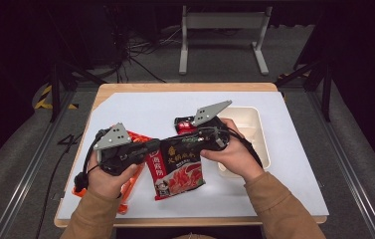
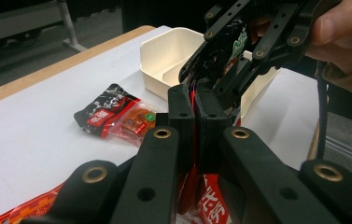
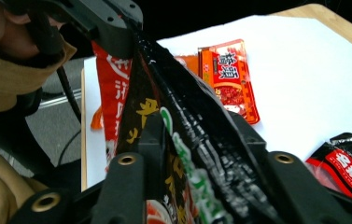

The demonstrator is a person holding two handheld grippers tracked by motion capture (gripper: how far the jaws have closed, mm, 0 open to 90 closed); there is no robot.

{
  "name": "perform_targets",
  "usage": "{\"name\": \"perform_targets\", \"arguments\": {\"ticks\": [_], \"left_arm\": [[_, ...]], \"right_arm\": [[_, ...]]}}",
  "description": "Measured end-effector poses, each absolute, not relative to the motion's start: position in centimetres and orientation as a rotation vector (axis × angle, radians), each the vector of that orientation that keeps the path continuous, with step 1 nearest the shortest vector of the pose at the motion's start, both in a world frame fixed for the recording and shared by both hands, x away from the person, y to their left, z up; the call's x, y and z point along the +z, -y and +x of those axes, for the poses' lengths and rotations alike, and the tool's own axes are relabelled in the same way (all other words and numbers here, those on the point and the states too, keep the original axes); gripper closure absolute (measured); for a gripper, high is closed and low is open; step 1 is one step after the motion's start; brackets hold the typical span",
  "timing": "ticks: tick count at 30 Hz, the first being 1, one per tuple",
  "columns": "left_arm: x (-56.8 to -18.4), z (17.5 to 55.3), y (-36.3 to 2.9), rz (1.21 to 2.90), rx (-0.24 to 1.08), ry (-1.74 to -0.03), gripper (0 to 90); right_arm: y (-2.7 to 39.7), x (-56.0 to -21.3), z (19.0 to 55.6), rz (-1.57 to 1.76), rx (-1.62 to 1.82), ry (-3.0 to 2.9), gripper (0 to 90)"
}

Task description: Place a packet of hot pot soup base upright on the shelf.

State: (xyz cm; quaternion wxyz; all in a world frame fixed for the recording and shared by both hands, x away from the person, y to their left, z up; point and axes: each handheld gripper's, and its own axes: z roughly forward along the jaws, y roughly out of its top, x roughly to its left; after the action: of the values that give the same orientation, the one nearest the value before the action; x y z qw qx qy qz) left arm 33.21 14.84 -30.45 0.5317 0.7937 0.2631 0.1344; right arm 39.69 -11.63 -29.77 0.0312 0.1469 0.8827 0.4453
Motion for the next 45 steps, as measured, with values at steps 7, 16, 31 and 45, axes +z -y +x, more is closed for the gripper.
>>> {"name": "perform_targets", "arguments": {"ticks": [7, 16, 31, 45], "left_arm": [[-30.5, 33.3, -15.2, 1.879, 0.319, -0.635, 87.2], [-30.7, 33.7, -15.5, 1.843, 0.291, -0.625, 79.2], [-30.5, 33.9, -17.3, 1.753, 0.238, -0.610, 55.8], [-30.9, 34.5, -18.0, 1.756, 0.270, -0.634, 47.5]], "right_arm": [[11.3, -29.3, 39.3, 0.401, 1.304, -2.741, 74.9], [11.5, -28.7, 38.9, 0.382, 1.291, -2.722, 78.1], [13.5, -27.3, 39.2, 0.422, 1.334, -2.672, 78.8], [15.1, -24.2, 39.8, 0.433, 1.351, -2.596, 78.7]]}}
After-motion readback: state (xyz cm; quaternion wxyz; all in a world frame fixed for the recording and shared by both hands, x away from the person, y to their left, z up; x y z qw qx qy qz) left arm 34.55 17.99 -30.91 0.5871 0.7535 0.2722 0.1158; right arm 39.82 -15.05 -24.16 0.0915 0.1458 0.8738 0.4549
